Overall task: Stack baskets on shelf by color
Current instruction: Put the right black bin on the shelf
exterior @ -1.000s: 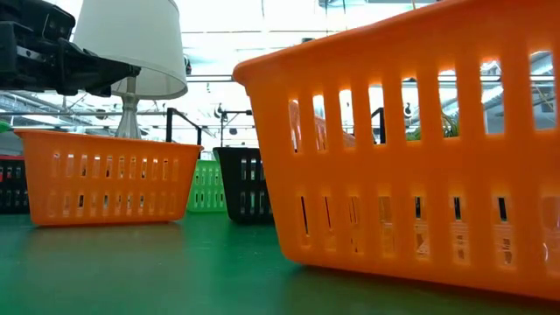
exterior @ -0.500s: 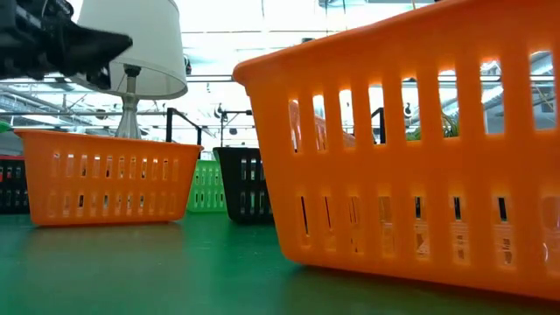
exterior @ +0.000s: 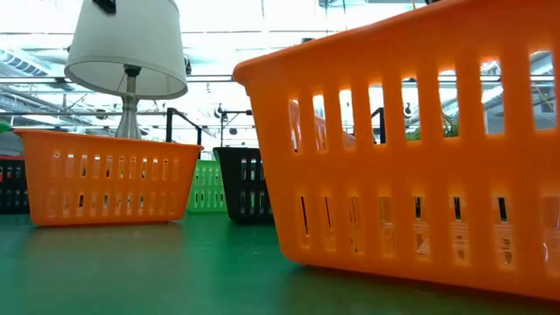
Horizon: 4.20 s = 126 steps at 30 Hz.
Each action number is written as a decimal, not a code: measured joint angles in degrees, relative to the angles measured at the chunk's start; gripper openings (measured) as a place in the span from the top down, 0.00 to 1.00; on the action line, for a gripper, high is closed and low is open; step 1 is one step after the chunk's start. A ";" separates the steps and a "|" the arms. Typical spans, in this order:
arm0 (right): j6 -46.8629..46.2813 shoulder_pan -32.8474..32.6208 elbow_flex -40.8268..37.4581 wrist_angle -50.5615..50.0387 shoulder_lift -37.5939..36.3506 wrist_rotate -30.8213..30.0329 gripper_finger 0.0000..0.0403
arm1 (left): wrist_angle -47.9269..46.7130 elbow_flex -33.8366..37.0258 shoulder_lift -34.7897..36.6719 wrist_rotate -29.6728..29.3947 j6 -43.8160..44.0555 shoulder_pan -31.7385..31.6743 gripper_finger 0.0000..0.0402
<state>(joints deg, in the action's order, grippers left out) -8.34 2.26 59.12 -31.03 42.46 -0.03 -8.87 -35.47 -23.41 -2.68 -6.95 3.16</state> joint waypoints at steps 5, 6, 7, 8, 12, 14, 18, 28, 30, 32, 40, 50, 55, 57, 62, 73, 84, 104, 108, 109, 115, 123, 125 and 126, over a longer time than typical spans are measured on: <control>0.00 0.00 -1.39 -0.06 0.00 0.04 1.00 | -11.96 -15.61 -9.98 -0.04 2.23 0.00 0.99; 0.00 0.00 -1.56 -0.06 0.00 0.04 1.00 | -14.56 -18.38 -11.70 -0.04 2.71 0.00 0.99; 0.00 0.00 -1.75 -0.04 0.00 0.07 1.00 | -17.36 -21.18 -13.51 -0.05 2.87 0.00 0.99; 0.00 0.00 -1.93 -0.04 0.00 0.05 1.00 | -19.69 -23.88 -15.43 -0.04 2.95 0.00 0.99; 0.00 0.00 -2.60 -0.06 0.00 0.07 1.00 | -27.31 -32.44 -21.76 -0.04 2.94 0.00 0.99; 0.00 0.00 -2.87 -0.06 0.00 0.04 1.00 | -28.99 -35.47 -24.21 -0.04 2.97 0.00 0.99; -1.40 0.00 -3.65 -0.03 -0.02 -0.02 1.00 | -29.50 -37.28 -27.17 0.00 3.18 0.00 0.99; -3.58 -0.04 -6.42 0.03 -0.02 -0.09 1.00 | -28.08 -32.64 -30.14 -0.22 3.01 1.71 0.99; -4.47 -0.10 -6.71 -0.11 0.01 -0.06 1.00 | -24.86 -30.27 -30.26 -0.37 2.95 2.56 0.99; -5.27 -0.11 -6.76 -0.91 0.38 0.31 1.00 | -22.39 -27.81 -30.28 -0.39 2.79 3.47 0.99; -6.03 -1.74 -6.78 -12.28 3.40 4.65 1.00 | -14.37 -19.31 -30.22 -5.22 3.23 5.23 0.99; -9.46 -8.23 -6.78 -18.81 11.60 1.68 0.84 | -12.03 -17.12 -30.26 -5.90 2.16 5.29 0.99; -10.28 -12.34 -6.78 -22.46 15.47 2.44 0.71 | -12.25 -17.12 -30.49 -5.90 2.20 5.29 0.99; -8.68 -14.06 -6.78 -23.78 16.70 3.04 0.66 | -12.24 -17.12 -30.68 -5.90 2.15 5.29 0.99; -3.99 -17.62 -6.78 -24.54 19.64 3.24 0.60 | -11.57 -17.12 -31.55 -5.90 1.44 5.29 0.97; 14.87 -19.32 -6.78 -24.91 27.06 3.22 0.65 | -10.72 -17.10 -33.94 -5.86 -0.89 5.22 0.99; 24.79 -19.26 -10.70 -20.96 30.57 3.00 0.66 | -10.64 -17.12 -34.72 -5.86 -1.78 5.18 0.93; 26.97 -19.26 -14.17 -18.21 29.97 -1.66 0.98 | -10.52 -17.12 -34.67 -5.86 -1.81 5.18 0.93; 24.77 -19.26 -11.26 -19.68 29.97 -1.98 0.95 | -10.55 -17.12 -34.67 -5.86 -1.84 5.18 0.93; 23.92 -19.26 -10.16 -20.18 29.97 -2.62 0.95 | -10.55 -17.12 -34.67 -5.86 -1.90 5.18 0.93; 17.57 -19.26 -1.32 -24.07 29.97 -3.44 0.98 | -10.55 -17.12 -34.67 -5.86 -1.91 5.18 0.93; 10.36 -21.00 10.01 -27.52 29.98 -10.91 0.98 | -10.56 -17.12 -34.67 -5.86 -1.86 5.18 0.93; 10.35 -21.51 12.15 -27.66 30.02 -11.65 0.98 | -10.57 -17.12 -34.67 -5.86 -1.85 5.18 0.93; 10.20 -21.72 13.37 -27.71 30.28 -12.58 0.98 | -10.55 -17.12 -34.67 -5.86 -1.84 5.18 0.93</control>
<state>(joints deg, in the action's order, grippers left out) 1.86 -19.46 72.49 -58.74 72.74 -12.61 -19.43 -52.60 -58.08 -8.54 -8.80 8.34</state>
